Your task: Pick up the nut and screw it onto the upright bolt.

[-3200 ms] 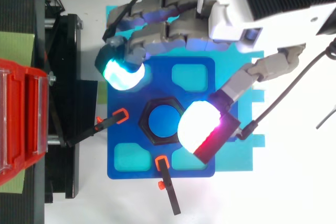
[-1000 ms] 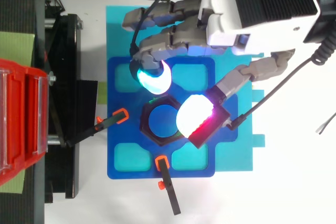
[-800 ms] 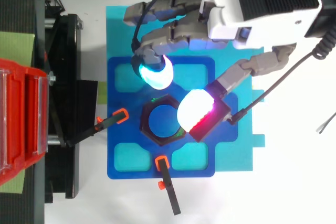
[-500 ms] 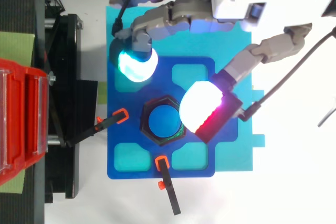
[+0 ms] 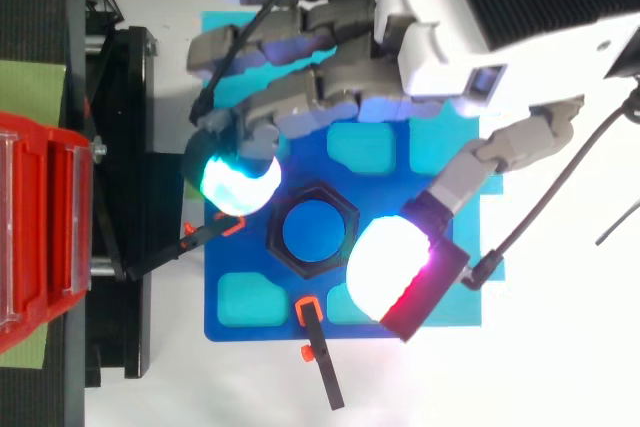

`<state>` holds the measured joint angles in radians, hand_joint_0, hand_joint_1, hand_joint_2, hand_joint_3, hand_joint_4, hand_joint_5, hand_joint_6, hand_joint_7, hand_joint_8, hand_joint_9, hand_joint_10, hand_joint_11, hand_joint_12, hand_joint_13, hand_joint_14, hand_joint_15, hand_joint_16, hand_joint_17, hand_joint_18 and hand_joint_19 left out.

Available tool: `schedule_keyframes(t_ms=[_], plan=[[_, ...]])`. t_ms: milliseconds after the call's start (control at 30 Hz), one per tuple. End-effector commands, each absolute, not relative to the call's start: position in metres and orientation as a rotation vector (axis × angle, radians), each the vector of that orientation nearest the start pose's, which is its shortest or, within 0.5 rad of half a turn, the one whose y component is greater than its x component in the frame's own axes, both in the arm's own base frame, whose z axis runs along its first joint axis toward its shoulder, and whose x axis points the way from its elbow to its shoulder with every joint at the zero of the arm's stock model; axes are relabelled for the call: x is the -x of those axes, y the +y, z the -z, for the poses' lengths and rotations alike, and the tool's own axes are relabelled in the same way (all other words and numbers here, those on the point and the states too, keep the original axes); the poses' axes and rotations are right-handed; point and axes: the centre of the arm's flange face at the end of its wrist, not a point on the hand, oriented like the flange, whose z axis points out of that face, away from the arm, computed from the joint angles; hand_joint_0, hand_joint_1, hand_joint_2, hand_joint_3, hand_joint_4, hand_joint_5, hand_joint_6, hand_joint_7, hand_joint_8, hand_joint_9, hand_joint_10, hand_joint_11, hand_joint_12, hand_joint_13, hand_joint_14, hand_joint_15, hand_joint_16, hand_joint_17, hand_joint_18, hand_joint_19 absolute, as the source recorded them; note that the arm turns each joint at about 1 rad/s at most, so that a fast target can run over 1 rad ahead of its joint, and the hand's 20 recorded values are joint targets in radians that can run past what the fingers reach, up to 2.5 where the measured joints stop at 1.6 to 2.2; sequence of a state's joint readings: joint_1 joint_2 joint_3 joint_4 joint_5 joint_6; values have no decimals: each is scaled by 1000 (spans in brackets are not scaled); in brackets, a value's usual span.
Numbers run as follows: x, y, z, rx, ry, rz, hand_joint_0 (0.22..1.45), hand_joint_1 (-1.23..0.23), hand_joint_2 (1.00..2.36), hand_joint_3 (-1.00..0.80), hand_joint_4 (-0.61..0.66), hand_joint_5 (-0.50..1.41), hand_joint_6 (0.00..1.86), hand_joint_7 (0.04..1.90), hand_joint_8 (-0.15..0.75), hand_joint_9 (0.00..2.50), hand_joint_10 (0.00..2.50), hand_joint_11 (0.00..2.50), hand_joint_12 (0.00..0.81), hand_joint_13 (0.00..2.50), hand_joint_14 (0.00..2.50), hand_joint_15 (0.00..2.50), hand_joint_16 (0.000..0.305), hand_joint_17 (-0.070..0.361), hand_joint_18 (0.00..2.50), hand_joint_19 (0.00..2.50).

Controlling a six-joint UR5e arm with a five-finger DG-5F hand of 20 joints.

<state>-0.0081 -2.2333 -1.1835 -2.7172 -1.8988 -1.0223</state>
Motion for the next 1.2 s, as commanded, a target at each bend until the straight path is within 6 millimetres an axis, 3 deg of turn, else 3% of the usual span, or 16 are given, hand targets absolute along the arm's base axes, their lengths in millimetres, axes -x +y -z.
schedule_keyframes(t_ms=[0, 200, 467, 667, 833, 1033, 1167], plan=[[-745, -100, -299, -132, 1458, -685, 504, -256, 1000, -500, 274, -98, 503, 838, 229, 637, 0, 0, 297, 251, 0, 0, 35, 78, 0, 0], [-746, -93, -297, -147, 1465, -707, 504, -251, 1000, -500, 275, -99, 503, 836, 229, 636, 0, 0, 297, 251, 0, 0, 35, 78, 0, 0], [-740, -87, -276, -158, 1464, -692, 503, -242, 1000, -500, 273, -100, 503, 837, 230, 636, 0, 0, 296, 252, 0, 0, 36, 80, 0, 0], [-741, -86, -276, -153, 1456, -673, 503, -239, 1000, -500, 271, -100, 503, 834, 230, 634, 0, 0, 296, 257, 0, 0, 36, 81, 0, 0], [-743, -81, -276, -130, 1448, -652, 503, -238, 1000, -500, 270, -101, 503, 835, 229, 637, 0, 0, 296, 266, 0, 0, 36, 81, 0, 0], [-756, -78, -255, -163, 1426, -701, 504, -237, 1000, -500, 271, -101, 503, 835, 230, 642, 0, 0, 297, 277, 0, 0, 36, 82, 0, 0], [-757, -78, -255, -159, 1423, -703, 504, -237, 1000, -500, 270, -101, 503, 838, 231, 642, 0, 0, 297, 283, 0, 0, 36, 82, 0, 0]])
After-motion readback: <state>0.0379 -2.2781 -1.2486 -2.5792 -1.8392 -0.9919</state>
